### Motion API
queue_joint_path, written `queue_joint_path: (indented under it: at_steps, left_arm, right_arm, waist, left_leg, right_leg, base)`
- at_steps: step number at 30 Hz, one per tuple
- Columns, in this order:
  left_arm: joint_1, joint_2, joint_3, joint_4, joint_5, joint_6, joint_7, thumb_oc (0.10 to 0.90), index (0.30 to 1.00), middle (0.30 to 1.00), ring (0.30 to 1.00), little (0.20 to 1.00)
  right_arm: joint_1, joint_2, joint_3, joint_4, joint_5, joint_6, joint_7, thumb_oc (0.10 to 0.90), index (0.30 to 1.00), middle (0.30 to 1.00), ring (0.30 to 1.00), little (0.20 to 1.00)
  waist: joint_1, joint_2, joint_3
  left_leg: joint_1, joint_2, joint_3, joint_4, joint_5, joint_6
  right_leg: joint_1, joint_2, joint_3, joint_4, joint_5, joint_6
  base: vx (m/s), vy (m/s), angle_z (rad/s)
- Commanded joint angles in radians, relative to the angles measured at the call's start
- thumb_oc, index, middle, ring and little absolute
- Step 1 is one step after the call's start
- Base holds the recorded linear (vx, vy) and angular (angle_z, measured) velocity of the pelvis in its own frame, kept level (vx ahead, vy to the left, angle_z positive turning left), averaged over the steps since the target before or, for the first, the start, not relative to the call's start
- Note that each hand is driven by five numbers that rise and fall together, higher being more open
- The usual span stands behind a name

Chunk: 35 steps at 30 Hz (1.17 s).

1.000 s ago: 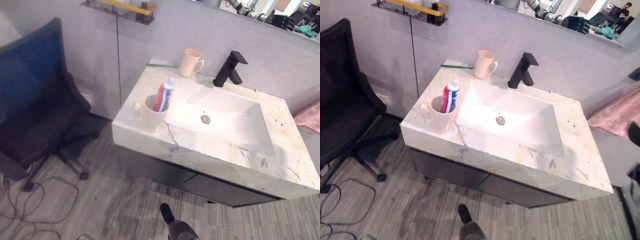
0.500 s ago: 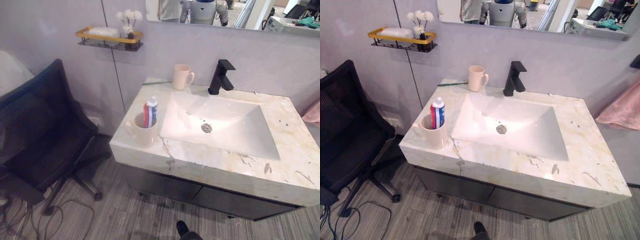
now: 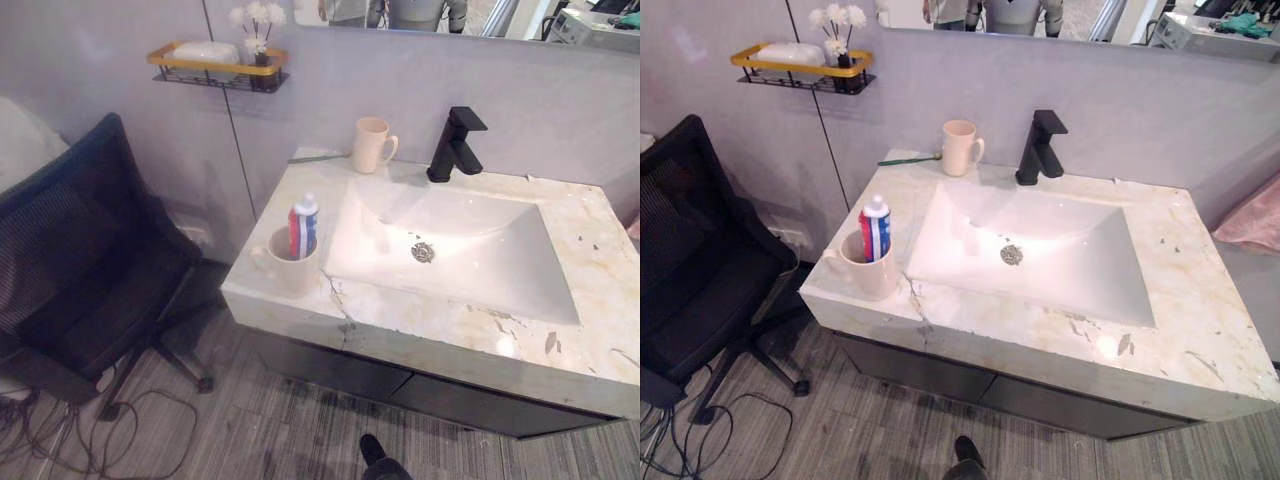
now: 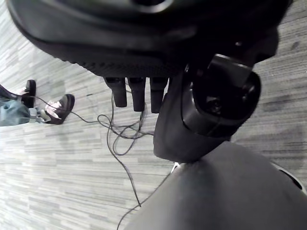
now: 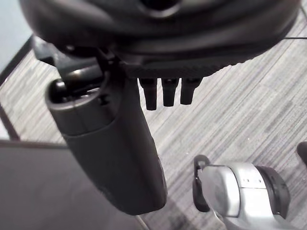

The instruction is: Organize the bathroom.

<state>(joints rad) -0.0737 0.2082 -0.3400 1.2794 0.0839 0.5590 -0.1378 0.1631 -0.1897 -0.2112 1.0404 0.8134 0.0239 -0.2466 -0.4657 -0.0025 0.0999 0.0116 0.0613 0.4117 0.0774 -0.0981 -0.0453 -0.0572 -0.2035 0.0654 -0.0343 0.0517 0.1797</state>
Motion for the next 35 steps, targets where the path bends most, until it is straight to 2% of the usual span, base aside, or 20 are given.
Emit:
queue_joint_path:
  at_steps: [1, 6, 9, 11, 12, 13, 14, 15, 17, 18, 20, 21, 22, 23, 24, 25, 27, 30, 35]
  left_arm:
    - [-0.050, -0.019, 0.038, -0.051, 0.045, 0.031, -0.089, 0.800, 0.900, 0.900, 0.900, 0.900]
    - [-0.080, -0.020, 0.019, -0.078, 0.011, 0.050, -0.052, 0.800, 0.900, 0.900, 0.900, 0.900]
    - [-0.093, -0.022, -0.003, -0.095, -0.017, 0.075, -0.016, 0.800, 0.900, 0.900, 0.900, 0.900]
    - [-0.070, -0.005, -0.029, -0.087, -0.080, 0.067, 0.054, 0.800, 0.900, 0.900, 0.900, 0.900]
    - [-0.054, 0.016, -0.020, -0.081, -0.136, 0.037, 0.103, 0.800, 0.900, 0.900, 0.900, 0.900]
    - [-0.048, 0.026, -0.015, -0.081, -0.191, 0.016, 0.131, 0.800, 0.900, 0.900, 0.900, 0.900]
    - [-0.049, 0.029, -0.006, -0.079, -0.217, 0.004, 0.148, 0.800, 0.900, 0.900, 0.900, 0.900]
    - [-0.044, 0.042, 0.029, -0.052, -0.172, -0.043, 0.137, 0.800, 0.900, 0.900, 0.900, 0.900]
    - [-0.039, 0.065, 0.061, -0.027, -0.107, -0.083, 0.104, 0.800, 0.900, 0.900, 0.900, 0.900]
    - [-0.023, 0.094, 0.082, -0.016, -0.060, -0.131, 0.054, 0.800, 0.900, 0.900, 0.900, 0.900]
    - [-0.011, 0.112, 0.089, -0.026, -0.053, -0.143, 0.024, 0.800, 0.900, 0.900, 0.900, 0.900]
    - [-0.007, 0.114, 0.095, -0.031, -0.040, -0.130, 0.006, 0.800, 0.900, 0.900, 0.900, 0.900]
    - [0.000, 0.117, 0.097, -0.037, -0.033, -0.117, -0.007, 0.800, 0.900, 0.900, 0.900, 0.900]
    - [0.024, 0.116, 0.103, -0.038, -0.044, -0.111, -0.014, 0.800, 0.900, 0.900, 0.900, 0.900]
    - [0.025, 0.115, 0.105, -0.036, -0.042, -0.112, -0.016, 0.800, 0.900, 0.900, 0.900, 0.900]
    - [0.033, 0.108, 0.103, -0.021, -0.049, -0.128, -0.013, 0.800, 0.900, 0.900, 0.900, 0.900]
    - [0.042, 0.090, 0.118, -0.009, -0.066, -0.144, 0.001, 0.800, 0.900, 0.900, 0.900, 0.900]
    - [0.033, 0.090, 0.114, 0.004, -0.062, -0.142, 0.008, 0.800, 0.900, 0.900, 0.900, 0.900]
    - [0.022, 0.105, 0.119, 0.017, -0.050, -0.122, 0.011, 0.800, 0.900, 0.900, 0.900, 0.900]
  right_arm:
    - [-0.004, -0.094, 0.021, -0.052, -0.111, -0.063, 0.009, 0.800, 0.900, 0.900, 0.900, 0.900]
    - [-0.016, -0.104, 0.058, -0.105, -0.167, -0.078, 0.030, 0.800, 0.900, 0.900, 0.900, 0.900]
    - [-0.014, -0.106, 0.081, -0.153, -0.226, -0.058, 0.039, 0.800, 0.900, 0.900, 0.900, 0.900]
    - [-0.020, -0.103, 0.105, -0.151, -0.297, -0.053, 0.091, 0.800, 0.900, 0.900, 0.900, 0.900]
    - [-0.031, -0.104, 0.125, -0.146, -0.327, -0.026, 0.097, 0.800, 0.900, 0.900, 0.900, 0.900]
    - [-0.040, -0.103, 0.141, -0.143, -0.340, -0.011, 0.095, 0.800, 0.900, 0.900, 0.900, 0.900]
    - [-0.053, -0.103, 0.160, -0.138, -0.334, -0.007, 0.080, 0.800, 0.900, 0.900, 0.900, 0.900]
    - [-0.081, -0.108, 0.191, -0.104, -0.282, -0.008, 0.060, 0.800, 0.900, 0.900, 0.900, 0.900]
    - [-0.104, -0.113, 0.192, -0.073, -0.265, -0.015, 0.065, 0.800, 0.900, 0.900, 0.900, 0.900]
    - [-0.128, -0.126, 0.197, -0.064, -0.266, -0.030, 0.069, 0.800, 0.900, 0.900, 0.900, 0.900]
    - [-0.152, -0.139, 0.213, -0.065, -0.275, -0.027, 0.074, 0.800, 0.900, 0.900, 0.900, 0.900]
    - [-0.163, -0.143, 0.220, -0.060, -0.263, -0.037, 0.080, 0.800, 0.900, 0.900, 0.900, 0.900]
    - [-0.185, -0.144, 0.235, -0.054, -0.257, -0.053, 0.086, 0.800, 0.900, 0.900, 0.900, 0.900]
    - [-0.236, -0.145, 0.272, -0.036, -0.278, -0.063, 0.102, 0.800, 0.900, 0.900, 0.900, 0.900]
    - [-0.241, -0.145, 0.275, -0.035, -0.279, -0.065, 0.103, 0.800, 0.900, 0.900, 0.900, 0.900]
    - [-0.260, -0.144, 0.297, -0.030, -0.276, -0.072, 0.099, 0.800, 0.900, 0.900, 0.900, 0.900]
    - [-0.276, -0.136, 0.324, -0.079, -0.278, -0.051, 0.082, 0.800, 0.900, 0.900, 0.900, 0.900]
    - [-0.280, -0.127, 0.319, -0.086, -0.268, -0.042, 0.079, 0.800, 0.900, 0.900, 0.900, 0.900]
    - [-0.256, -0.093, 0.331, -0.090, -0.266, -0.018, 0.055, 0.800, 0.900, 0.900, 0.900, 0.900]
  waist:
    - [-0.007, -0.003, -0.028]
    - [-0.023, 0.009, -0.020]
    - [-0.025, 0.009, -0.016]
    - [0.024, 0.013, 0.003]
    - [0.040, 0.021, 0.020]
    - [0.047, 0.017, 0.023]
    - [0.066, 0.007, 0.020]
    - [0.111, -0.020, 0.012]
    - [0.133, -0.037, 0.020]
    - [0.168, -0.044, 0.036]
    - [0.203, -0.045, 0.050]
    - [0.218, -0.045, 0.051]
    - [0.239, -0.049, 0.046]
    - [0.276, -0.042, 0.033]
    - [0.279, -0.042, 0.033]
    - [0.304, -0.031, 0.030]
    - [0.305, -0.016, 0.022]
    - [0.302, -0.008, 0.012]
    - [0.294, -0.006, -0.011]
  left_leg:
    - [0.023, -0.010, -0.033, 0.136, -0.143, 0.064]
    - [0.018, -0.031, -0.019, 0.136, -0.156, 0.083]
    - [0.013, -0.044, -0.003, 0.140, -0.162, 0.096]
    - [-0.028, -0.022, -0.034, 0.165, -0.147, 0.096]
    - [-0.036, 0.002, -0.060, 0.169, -0.149, 0.106]
    - [-0.036, 0.007, -0.074, 0.173, -0.150, 0.109]
    - [-0.036, 0.010, -0.083, 0.185, -0.148, 0.108]
    - [-0.074, 0.004, -0.118, 0.249, -0.152, 0.099]
    - [-0.125, 0.011, -0.158, 0.364, -0.149, 0.088]
    - [-0.216, 0.038, -0.198, 0.538, -0.070, 0.060]
    - [-0.310, 0.043, -0.257, 0.665, -0.012, 0.048]
    - [-0.335, 0.033, -0.281, 0.670, -0.006, 0.052]
    - [-0.339, 0.013, -0.297, 0.573, 0.024, 0.065]
    - [-0.256, -0.017, -0.355, 0.288, 0.033, 0.074]
    - [-0.245, -0.019, -0.359, 0.263, 0.034, 0.075]
    - [-0.227, -0.024, -0.417, 0.161, 0.062, 0.069]
    - [-0.147, -0.019, -0.396, 0.079, 0.061, 0.057]
    - [-0.111, -0.011, -0.366, 0.033, 0.068, 0.046]
    - [-0.069, -0.006, -0.327, -0.007, 0.058, 0.048]
  right_leg:
    - [-0.114, 0.055, 0.138, 0.040, 0.079, 0.046]
    - [-0.144, 0.056, 0.162, 0.041, 0.099, 0.054]
    - [-0.155, 0.057, 0.136, 0.067, 0.094, 0.058]
    - [-0.192, 0.080, 0.051, 0.313, -0.057, 0.033]
    - [-0.218, 0.097, 0.074, 0.512, -0.146, 0.025]
    - [-0.222, 0.098, 0.073, 0.540, -0.174, 0.017]
    - [-0.209, 0.096, 0.043, 0.514, -0.191, 0.000]
    - [-0.146, 0.096, -0.007, 0.448, -0.183, -0.022]
    - [-0.111, 0.116, -0.022, 0.421, -0.180, -0.048]
    - [-0.076, 0.156, -0.064, 0.406, -0.195, -0.097]
    - [-0.039, 0.184, -0.093, 0.382, -0.196, -0.139]
    - [-0.026, 0.188, -0.097, 0.373, -0.194, -0.146]
    - [-0.025, 0.190, -0.100, 0.353, -0.173, -0.148]
    - [-0.022, 0.199, -0.081, 0.326, -0.170, -0.126]
    - [-0.021, 0.199, -0.077, 0.324, -0.170, -0.124]
    - [-0.031, 0.206, -0.065, 0.322, -0.171, -0.119]
    - [-0.035, 0.197, -0.075, 0.295, -0.166, -0.110]
    - [-0.032, 0.185, -0.091, 0.276, -0.157, -0.096]
    - [-0.029, 0.167, -0.103, 0.238, -0.142, -0.077]
  base:
    - [0.01, 0.051, -0.04]
    - [-0.06, 0.089, -0.17]
    - [-0.09, 0.059, -0.08]
    - [-0.15, -0.051, -0.46]
    - [-0.15, -0.135, -1.00]
    - [-0.13, -0.173, -0.94]
    - [-0.07, -0.263, -0.69]
    - [-0.04, -0.283, -0.23]
    - [-0.02, -0.291, 0.08]
    - [-0.02, -0.260, 0.17]
    - [-0.01, -0.176, 0.03]
    - [-0.02, -0.053, -0.08]
    - [0.06, 0.098, -0.29]
    - [0.06, 0.113, -0.67]
    - [0.11, 0.142, -1.18]
    - [0.07, 0.068, -1.54]
    - [0.09, 0.097, -1.45]
    - [0.06, 0.045, -0.72]
    - [0.05, 0.001, -0.30]
